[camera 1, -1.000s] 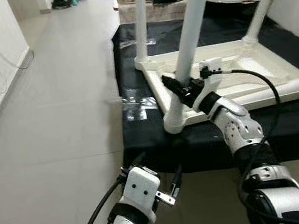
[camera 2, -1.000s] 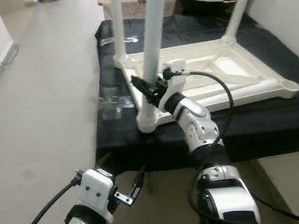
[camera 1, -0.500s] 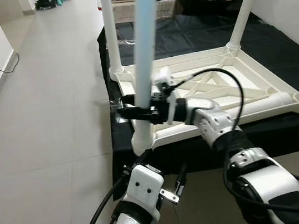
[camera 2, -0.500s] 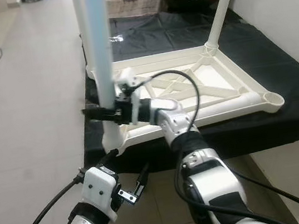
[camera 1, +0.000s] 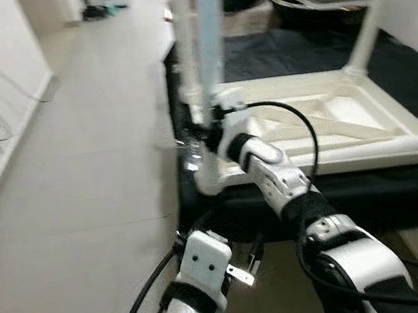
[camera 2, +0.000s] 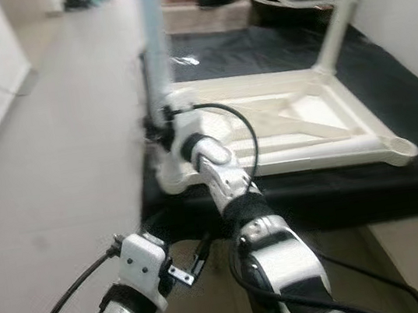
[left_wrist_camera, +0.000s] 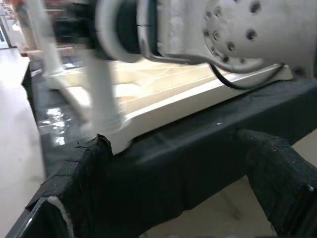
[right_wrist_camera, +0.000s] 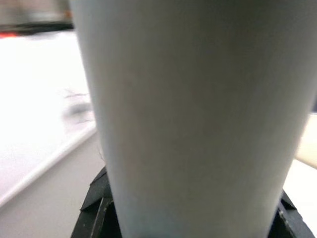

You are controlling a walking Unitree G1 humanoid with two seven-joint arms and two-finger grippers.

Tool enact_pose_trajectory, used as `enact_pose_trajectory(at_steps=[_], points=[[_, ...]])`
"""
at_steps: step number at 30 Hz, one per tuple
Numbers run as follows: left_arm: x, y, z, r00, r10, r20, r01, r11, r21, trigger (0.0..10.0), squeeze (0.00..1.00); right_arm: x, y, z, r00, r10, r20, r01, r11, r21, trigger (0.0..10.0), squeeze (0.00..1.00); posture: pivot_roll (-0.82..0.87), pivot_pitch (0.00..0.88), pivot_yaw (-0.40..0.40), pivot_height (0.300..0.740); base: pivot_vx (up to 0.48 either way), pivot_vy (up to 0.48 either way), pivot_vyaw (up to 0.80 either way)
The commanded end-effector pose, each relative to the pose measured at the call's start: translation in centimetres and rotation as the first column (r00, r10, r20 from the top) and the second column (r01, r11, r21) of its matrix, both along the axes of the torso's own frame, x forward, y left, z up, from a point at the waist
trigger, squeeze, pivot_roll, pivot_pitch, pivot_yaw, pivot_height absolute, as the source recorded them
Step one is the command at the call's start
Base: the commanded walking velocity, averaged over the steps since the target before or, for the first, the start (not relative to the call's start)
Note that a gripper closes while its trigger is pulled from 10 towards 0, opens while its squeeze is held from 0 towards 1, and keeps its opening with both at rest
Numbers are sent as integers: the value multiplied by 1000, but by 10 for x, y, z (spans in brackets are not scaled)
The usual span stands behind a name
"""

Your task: Building children table

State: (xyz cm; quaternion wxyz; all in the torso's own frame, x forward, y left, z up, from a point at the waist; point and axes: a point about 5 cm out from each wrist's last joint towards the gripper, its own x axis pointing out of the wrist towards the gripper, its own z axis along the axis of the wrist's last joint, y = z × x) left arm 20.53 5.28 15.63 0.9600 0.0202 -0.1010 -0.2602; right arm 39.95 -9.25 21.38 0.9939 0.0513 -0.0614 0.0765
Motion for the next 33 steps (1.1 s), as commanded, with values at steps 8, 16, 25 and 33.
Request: enact_pose_trajectory(at_steps=[8,16,25,33], points=[[0,-1,-4,1000,-6,-14,6,1000,4,10000,0,-20,-31,-32,864,-473,-169,494,863,109,0,0,99,131,-81,740,0,0,0],[0,-1,-5,1000,-7,-15,7,1000,5,10000,0,-16,-7,-25,917,-381,-116,393,912,119,10000,1000,96,124,-82,740,0,0,0],[0,-1,-6,1000,-8,-15,8,1000,6,10000,0,-11,0,-3,994,94,53,-104,969,223,10000,0,94,111,-81,740,0,0,0],[1,-2,-7,1000,-9,-12,9,1000,3,10000,0,-25,9,0,687,726,31,-725,683,85,10000,0,92,96,-79,740,0,0,0]])
